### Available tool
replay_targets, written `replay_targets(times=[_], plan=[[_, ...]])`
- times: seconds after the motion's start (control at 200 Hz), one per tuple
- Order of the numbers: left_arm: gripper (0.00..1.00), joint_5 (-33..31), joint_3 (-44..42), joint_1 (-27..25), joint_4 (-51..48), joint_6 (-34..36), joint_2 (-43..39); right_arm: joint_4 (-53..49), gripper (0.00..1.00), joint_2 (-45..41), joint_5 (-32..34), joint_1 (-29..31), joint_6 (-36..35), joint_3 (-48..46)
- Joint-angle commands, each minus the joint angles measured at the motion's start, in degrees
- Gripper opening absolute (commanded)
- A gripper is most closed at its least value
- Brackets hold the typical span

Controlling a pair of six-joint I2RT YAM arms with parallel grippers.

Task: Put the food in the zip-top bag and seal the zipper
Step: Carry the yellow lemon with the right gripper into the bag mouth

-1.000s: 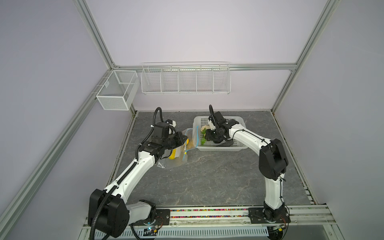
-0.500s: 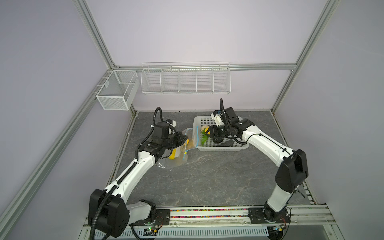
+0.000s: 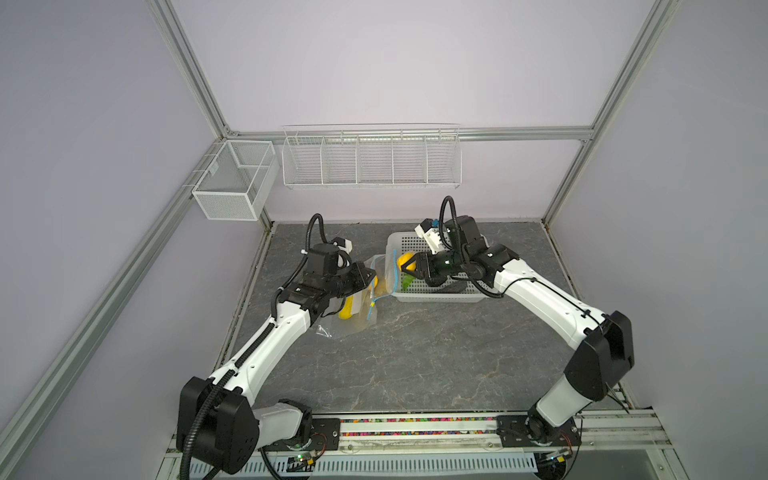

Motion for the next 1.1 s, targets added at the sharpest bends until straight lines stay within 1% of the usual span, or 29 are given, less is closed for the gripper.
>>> replay_targets(times=[0.0,0.305,0.465,1.095], plan=[[0.00,0.59,0.28,0.33,0.31,0.09,-0.83,2.28,0.50,1.20,-0.76,2.38,0.51,2.05],[0.00,0.70,0.57,0.33,-0.10,0.12,-1.45,2.39,0.50,6.52,-0.37,5.25,-0.06,5.60],[0.00,0.49,0.99,0.29,-0.81,0.33,-1.72,-0.33,0.50,8.47,1.52,5.28,-1.40,6.53],[0.00,0.56,1.10,0.31,-0.96,0.17,-2.06,-2.49,0.51,12.39,4.99,5.88,-2.74,6.44]])
